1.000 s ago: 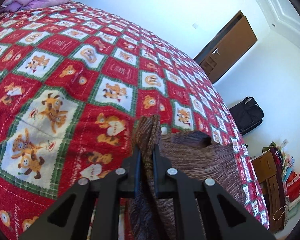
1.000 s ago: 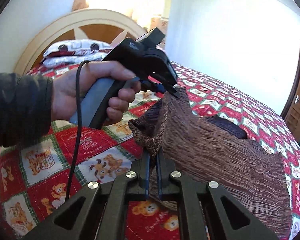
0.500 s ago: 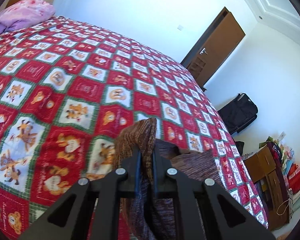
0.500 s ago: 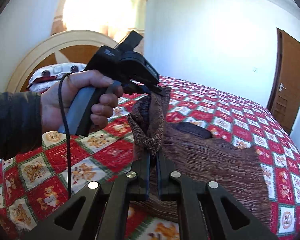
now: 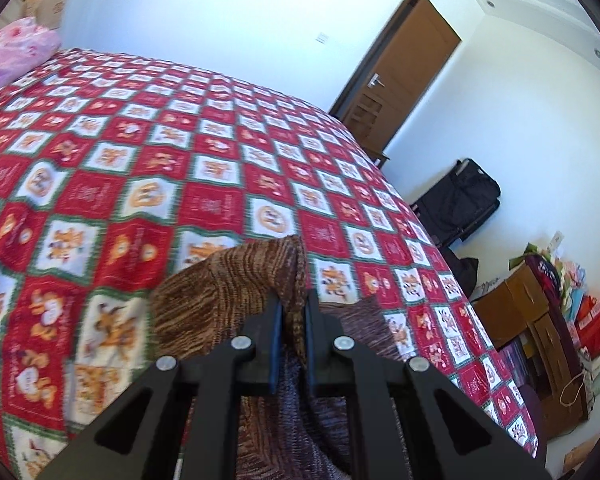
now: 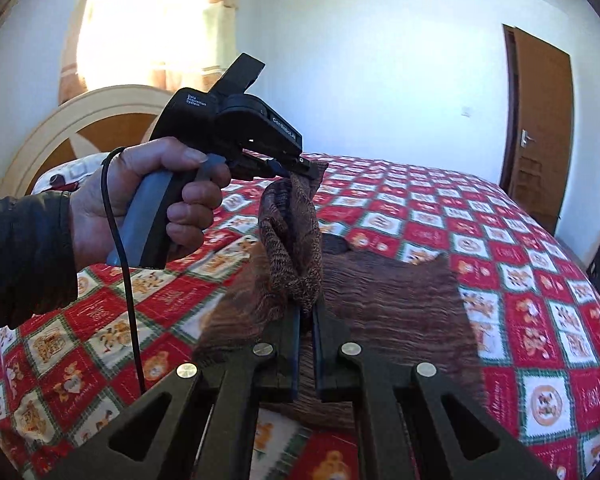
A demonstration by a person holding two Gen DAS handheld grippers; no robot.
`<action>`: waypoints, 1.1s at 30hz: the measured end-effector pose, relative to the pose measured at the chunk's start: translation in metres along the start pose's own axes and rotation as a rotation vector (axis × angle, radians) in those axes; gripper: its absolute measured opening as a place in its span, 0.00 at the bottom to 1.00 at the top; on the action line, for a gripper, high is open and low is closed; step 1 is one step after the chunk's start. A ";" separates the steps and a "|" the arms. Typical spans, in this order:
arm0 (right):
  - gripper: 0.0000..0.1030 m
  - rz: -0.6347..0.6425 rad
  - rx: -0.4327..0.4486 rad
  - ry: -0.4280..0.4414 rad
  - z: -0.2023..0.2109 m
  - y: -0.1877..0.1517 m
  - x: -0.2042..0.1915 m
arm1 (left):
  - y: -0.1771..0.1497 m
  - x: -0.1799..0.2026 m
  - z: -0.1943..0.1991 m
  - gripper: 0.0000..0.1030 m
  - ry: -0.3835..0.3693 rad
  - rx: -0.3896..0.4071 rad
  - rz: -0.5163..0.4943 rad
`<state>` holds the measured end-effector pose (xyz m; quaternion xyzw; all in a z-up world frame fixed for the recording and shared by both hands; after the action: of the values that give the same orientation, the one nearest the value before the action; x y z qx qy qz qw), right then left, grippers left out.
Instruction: Fold small clothes
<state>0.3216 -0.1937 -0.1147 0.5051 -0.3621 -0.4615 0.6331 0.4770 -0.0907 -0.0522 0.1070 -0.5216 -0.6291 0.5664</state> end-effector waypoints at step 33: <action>0.04 -0.354 -0.214 -0.158 0.016 -0.070 0.117 | -0.074 0.110 -0.122 0.10 0.012 -0.238 -0.191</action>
<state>0.3277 -0.3147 -0.1805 0.4532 -0.2654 -0.6391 0.5619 0.4837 -0.2605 -0.1125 0.0920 -0.4273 -0.7367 0.5160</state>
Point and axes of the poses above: each gripper's, at about its wrist camera, not at the fingertips, and z roughly against the way its jaws point, x to its right, y to its top, the point moved 4 cm from there along -z, roughly the way its jaws point, and after that the axes turned 14 degrees about x, right-handed, at the moved point
